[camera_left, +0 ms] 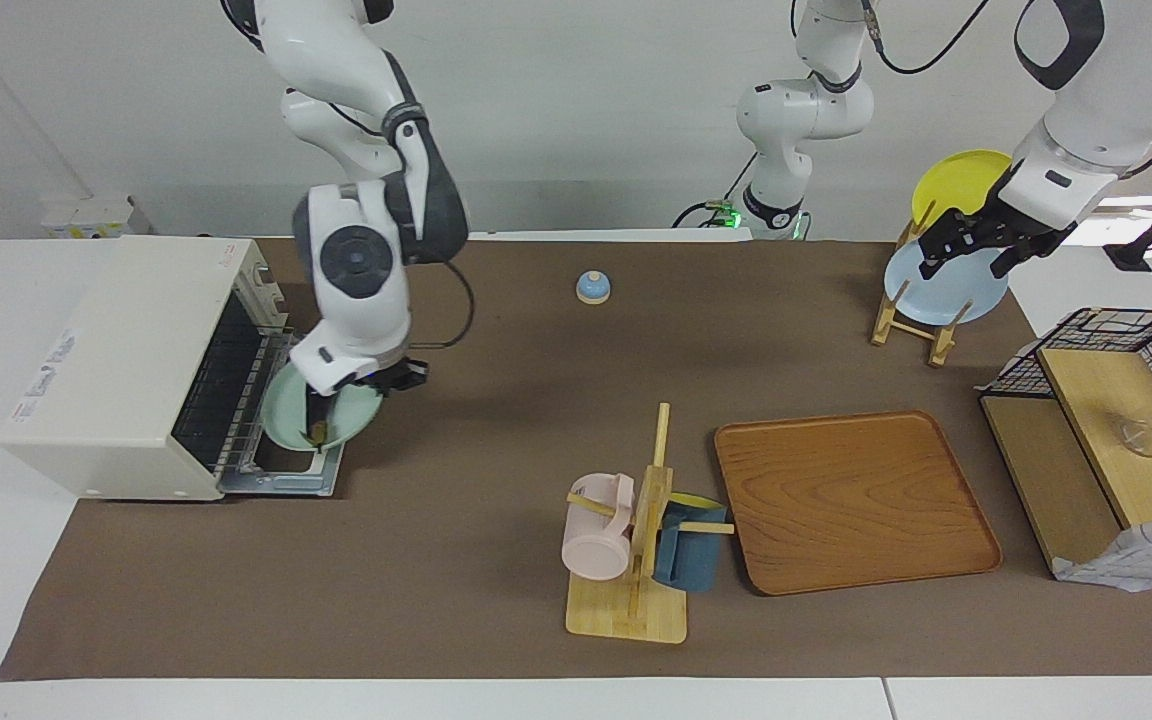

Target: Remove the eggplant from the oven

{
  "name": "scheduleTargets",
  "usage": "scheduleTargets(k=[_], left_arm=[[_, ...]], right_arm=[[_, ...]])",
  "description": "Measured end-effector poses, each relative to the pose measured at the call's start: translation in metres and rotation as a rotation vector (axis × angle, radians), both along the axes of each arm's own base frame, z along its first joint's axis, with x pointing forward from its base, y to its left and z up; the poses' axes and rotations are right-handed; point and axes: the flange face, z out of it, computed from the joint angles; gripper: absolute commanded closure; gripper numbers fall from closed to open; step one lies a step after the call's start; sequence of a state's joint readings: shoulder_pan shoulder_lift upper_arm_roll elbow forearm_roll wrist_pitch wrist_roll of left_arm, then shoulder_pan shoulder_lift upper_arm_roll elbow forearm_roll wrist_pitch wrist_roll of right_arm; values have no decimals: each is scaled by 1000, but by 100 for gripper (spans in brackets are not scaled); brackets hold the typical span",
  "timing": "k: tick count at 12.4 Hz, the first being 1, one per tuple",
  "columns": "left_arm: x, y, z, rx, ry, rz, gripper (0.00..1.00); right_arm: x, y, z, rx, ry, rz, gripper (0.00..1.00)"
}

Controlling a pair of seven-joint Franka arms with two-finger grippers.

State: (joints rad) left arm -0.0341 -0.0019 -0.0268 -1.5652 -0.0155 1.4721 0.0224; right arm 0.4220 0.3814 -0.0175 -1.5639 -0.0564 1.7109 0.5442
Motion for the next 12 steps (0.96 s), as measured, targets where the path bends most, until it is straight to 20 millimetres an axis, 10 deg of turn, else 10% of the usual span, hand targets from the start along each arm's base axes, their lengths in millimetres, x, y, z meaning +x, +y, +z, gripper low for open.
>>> scheduleTargets(k=[3,6,8,10,12], left_arm=[[0,1,0,0,1,2,0],[0,15,-2,2,12,28,0],[-4,25,-9,3,31,44,0],[-17,16,-27,6,65,27,0],[-35,-20,-58,8,27,-36,0]], right_arm=[[-9,155,-44,5,-30,-94,100],[-21,244,-97,19,-59,-118,97],[-39,279,-103,39,-93,-127,64],[-44,296,-89,80,-140,-154,59],[-16,261,-46,70,-161,-186,59]])
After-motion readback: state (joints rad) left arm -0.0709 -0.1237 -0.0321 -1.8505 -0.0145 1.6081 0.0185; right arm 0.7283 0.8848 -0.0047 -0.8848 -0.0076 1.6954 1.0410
